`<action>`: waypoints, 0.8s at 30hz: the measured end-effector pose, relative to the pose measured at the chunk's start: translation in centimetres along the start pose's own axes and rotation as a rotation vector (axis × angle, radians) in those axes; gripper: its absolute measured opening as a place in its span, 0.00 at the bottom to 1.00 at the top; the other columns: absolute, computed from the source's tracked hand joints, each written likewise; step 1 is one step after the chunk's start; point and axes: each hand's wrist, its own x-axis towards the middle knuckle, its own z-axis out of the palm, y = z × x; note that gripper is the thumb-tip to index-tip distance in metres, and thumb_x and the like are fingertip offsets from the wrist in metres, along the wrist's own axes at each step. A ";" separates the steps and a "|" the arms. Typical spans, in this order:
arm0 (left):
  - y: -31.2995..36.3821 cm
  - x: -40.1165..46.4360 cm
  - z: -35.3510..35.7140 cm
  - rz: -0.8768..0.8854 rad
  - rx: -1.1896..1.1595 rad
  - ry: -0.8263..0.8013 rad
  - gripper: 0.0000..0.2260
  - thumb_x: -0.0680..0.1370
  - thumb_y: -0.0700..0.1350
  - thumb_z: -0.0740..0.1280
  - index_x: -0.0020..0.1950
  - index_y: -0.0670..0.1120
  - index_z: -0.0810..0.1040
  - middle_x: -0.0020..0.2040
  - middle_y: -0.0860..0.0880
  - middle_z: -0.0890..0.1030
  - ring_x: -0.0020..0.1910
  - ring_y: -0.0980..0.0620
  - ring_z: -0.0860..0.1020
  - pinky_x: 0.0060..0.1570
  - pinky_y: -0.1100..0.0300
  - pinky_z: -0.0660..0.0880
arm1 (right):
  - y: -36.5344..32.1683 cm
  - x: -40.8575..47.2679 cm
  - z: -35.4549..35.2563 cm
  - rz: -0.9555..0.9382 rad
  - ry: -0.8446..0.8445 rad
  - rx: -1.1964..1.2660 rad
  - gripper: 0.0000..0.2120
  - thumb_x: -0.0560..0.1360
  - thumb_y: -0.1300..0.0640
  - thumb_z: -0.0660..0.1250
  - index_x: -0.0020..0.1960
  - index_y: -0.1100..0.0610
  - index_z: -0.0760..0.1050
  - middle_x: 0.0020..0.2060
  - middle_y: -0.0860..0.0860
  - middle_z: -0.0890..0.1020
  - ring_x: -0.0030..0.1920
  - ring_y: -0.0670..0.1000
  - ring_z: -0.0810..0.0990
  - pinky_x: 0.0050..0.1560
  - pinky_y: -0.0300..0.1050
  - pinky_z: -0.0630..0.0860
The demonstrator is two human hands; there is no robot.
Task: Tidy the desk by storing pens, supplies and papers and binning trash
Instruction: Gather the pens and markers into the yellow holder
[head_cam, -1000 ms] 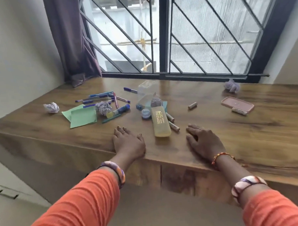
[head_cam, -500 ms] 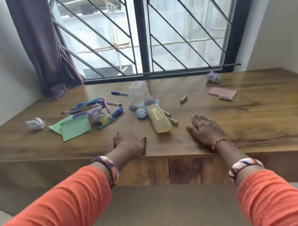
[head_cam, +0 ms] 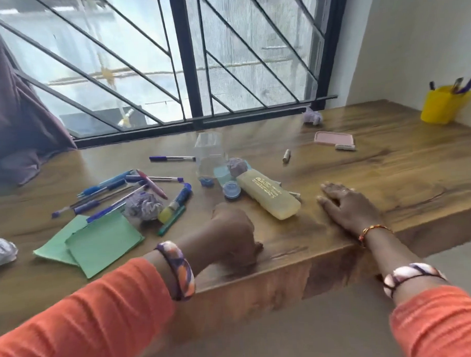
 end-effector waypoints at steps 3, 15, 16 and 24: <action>-2.5 -0.8 0.6 0.138 -0.101 0.018 0.23 0.77 0.62 0.57 0.44 0.42 0.79 0.38 0.47 0.79 0.42 0.46 0.76 0.42 0.58 0.71 | -1.9 -1.0 0.5 0.189 0.116 0.120 0.18 0.76 0.52 0.63 0.65 0.56 0.73 0.68 0.53 0.72 0.70 0.54 0.67 0.70 0.46 0.62; -23.0 -2.6 4.9 0.114 -1.178 0.121 0.09 0.79 0.47 0.61 0.49 0.44 0.78 0.37 0.51 0.79 0.28 0.60 0.77 0.27 0.68 0.70 | -22.6 2.2 -0.7 -0.303 0.278 0.256 0.07 0.73 0.62 0.68 0.47 0.61 0.83 0.42 0.55 0.86 0.40 0.44 0.79 0.40 0.29 0.66; -24.9 -3.0 5.9 0.047 -1.192 0.125 0.10 0.79 0.47 0.61 0.50 0.43 0.78 0.36 0.50 0.78 0.27 0.60 0.77 0.27 0.68 0.70 | -24.4 2.6 -0.1 -0.381 0.199 0.253 0.07 0.72 0.62 0.68 0.47 0.60 0.83 0.41 0.54 0.85 0.38 0.39 0.77 0.40 0.26 0.66; -33.2 -5.4 16.0 -0.368 -1.235 0.073 0.14 0.77 0.48 0.65 0.58 0.42 0.78 0.42 0.47 0.79 0.38 0.53 0.77 0.32 0.66 0.74 | -36.0 6.0 6.2 -0.769 -0.212 0.064 0.10 0.74 0.59 0.67 0.52 0.62 0.81 0.48 0.59 0.84 0.49 0.57 0.82 0.49 0.41 0.72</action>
